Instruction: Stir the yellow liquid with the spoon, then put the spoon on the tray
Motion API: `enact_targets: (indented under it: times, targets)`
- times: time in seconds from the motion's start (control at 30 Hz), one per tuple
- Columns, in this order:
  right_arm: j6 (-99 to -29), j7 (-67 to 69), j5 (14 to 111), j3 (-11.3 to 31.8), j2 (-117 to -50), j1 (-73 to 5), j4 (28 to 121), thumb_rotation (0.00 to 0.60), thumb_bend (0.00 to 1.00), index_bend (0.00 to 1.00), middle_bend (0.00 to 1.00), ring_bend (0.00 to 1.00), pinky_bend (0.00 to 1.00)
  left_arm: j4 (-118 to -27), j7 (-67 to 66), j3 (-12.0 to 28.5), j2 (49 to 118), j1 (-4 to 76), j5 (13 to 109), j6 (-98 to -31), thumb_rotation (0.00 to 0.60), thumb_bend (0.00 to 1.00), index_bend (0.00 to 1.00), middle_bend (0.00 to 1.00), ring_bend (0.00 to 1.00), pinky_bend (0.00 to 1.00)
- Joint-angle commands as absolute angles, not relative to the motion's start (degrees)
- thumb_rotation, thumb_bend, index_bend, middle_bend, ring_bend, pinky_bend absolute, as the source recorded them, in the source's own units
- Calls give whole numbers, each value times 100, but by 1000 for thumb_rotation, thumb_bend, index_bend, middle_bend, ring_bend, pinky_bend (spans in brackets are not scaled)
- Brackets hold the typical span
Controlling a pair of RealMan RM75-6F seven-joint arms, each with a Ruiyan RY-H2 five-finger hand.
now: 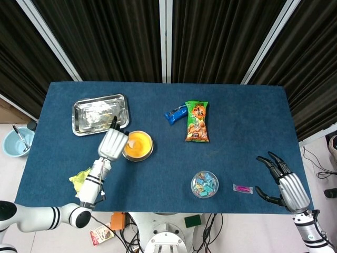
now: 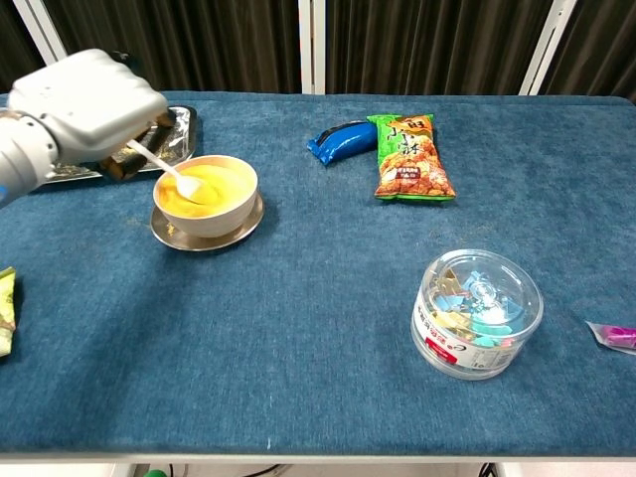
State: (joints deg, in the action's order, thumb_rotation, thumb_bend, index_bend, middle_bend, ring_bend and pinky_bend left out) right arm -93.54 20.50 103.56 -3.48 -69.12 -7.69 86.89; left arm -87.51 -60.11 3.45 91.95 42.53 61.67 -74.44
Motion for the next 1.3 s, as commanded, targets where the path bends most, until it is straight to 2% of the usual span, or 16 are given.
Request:
enact_targets:
  times: [0.03, 0.33, 0.57, 0.7, 0.93, 1.3]
  targets:
    - [-9354, 2027, 10369, -346, -6902, -774, 8719, 600, 294, 119, 168, 27, 126, -8708, -5487, 440, 9162, 4025, 6268, -7531, 600, 420, 559, 530, 367, 157]
    - [-9334, 1937, 10388, -344, -6887, -787, 8804, 600, 294, 119, 168, 24, 126, -8912, -4614, 669, 9033, 3771, 6396, -7638, 600, 420, 558, 521, 366, 156]
    - [-9346, 1909, 10389, -346, -6871, -778, 8837, 600, 294, 119, 168, 24, 126, -9173, -4537, 807, 8902, 3728, 6545, -7732, 600, 421, 558, 519, 364, 157]
    - [-9344, 1914, 10382, -351, -6865, -772, 8838, 600, 294, 119, 169, 24, 126, -9073, -5008, 749, 8905, 3810, 6659, -7721, 600, 420, 558, 519, 364, 157]
    - [-9322, 1915, 10370, -350, -6870, -778, 8837, 600, 294, 119, 168, 24, 126, -8664, -6576, 395, 9006, 4046, 6839, -7524, 600, 419, 557, 526, 364, 155]
    - [-9268, 1925, 10356, -340, -6890, -810, 8828, 600, 294, 119, 168, 24, 126, -8717, -7974, 283, 9026, 4258, 6946, -7428, 600, 421, 559, 531, 364, 154]
